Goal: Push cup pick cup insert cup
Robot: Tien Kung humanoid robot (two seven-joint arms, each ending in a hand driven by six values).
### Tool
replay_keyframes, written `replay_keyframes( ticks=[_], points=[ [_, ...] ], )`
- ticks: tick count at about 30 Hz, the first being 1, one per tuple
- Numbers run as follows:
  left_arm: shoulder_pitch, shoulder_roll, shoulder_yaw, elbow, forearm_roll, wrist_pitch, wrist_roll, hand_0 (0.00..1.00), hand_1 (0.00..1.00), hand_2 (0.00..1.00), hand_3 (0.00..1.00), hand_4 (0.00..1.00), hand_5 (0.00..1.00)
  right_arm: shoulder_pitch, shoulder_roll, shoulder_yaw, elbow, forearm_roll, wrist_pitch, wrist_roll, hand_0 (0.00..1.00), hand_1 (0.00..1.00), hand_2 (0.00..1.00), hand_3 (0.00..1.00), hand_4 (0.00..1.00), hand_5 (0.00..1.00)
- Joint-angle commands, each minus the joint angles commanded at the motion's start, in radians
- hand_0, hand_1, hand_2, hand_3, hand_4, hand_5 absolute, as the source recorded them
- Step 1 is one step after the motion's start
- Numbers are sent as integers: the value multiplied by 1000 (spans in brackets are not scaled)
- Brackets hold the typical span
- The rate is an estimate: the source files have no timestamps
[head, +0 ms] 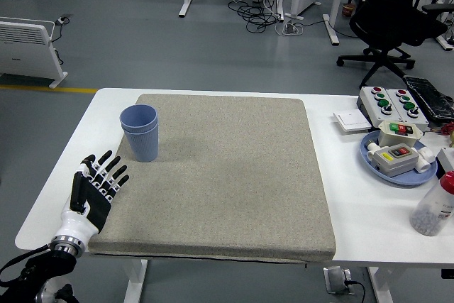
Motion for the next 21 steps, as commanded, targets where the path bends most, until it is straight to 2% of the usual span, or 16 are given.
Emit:
replay_keyframes(
  ticks=[21],
  points=[
    [-6,-3,-22,4,-9,10,-14,889,898,932,902,540,998,7,0,3,-1,-4,0,1,707,604,685,616,194,531]
  ],
)
